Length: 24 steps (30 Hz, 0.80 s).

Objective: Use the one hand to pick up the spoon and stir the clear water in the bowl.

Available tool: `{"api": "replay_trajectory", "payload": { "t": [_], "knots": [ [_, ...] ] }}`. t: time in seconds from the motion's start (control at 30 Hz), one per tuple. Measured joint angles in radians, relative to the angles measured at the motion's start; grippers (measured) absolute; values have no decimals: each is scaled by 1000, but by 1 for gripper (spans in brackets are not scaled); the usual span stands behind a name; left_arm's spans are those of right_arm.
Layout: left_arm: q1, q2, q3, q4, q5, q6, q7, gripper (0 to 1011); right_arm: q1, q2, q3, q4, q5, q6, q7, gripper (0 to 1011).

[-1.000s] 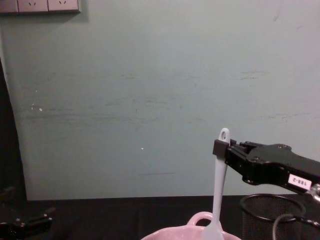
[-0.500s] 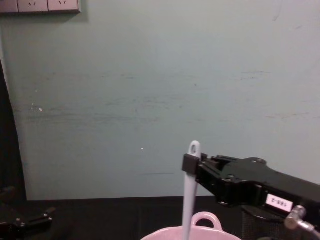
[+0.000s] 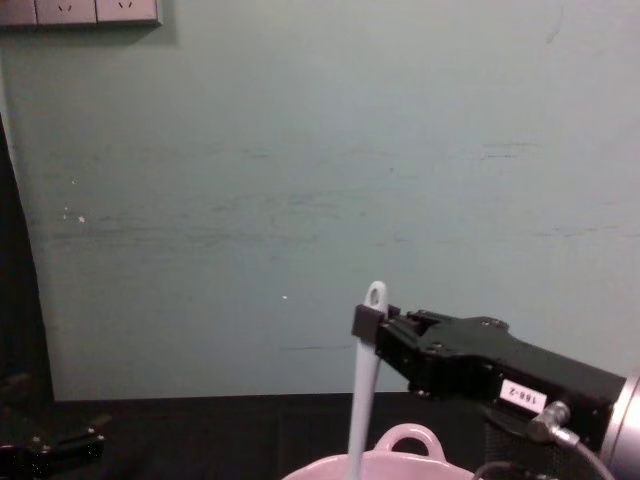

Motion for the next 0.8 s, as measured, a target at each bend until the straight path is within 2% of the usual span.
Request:
{"api": "replay_trajectory", "payload": {
  "t": [0.2, 0.43, 0.53, 0.8],
  "knots": [
    [0, 0, 0, 0, 0, 0, 0, 1005, 17, -1, 27, 31, 1, -15, -15, 110],
    [0, 0, 0, 0, 0, 0, 0, 1005, 12, 14, 57, 31, 2, -22, -24, 110],
    [0, 0, 0, 0, 0, 0, 0, 1005, -4, 29, 70, 11, 2, -21, -26, 109],
    [0, 0, 0, 0, 0, 0, 0, 1005, -39, 60, 73, -43, -11, -7, -23, 110]
  ]
}}
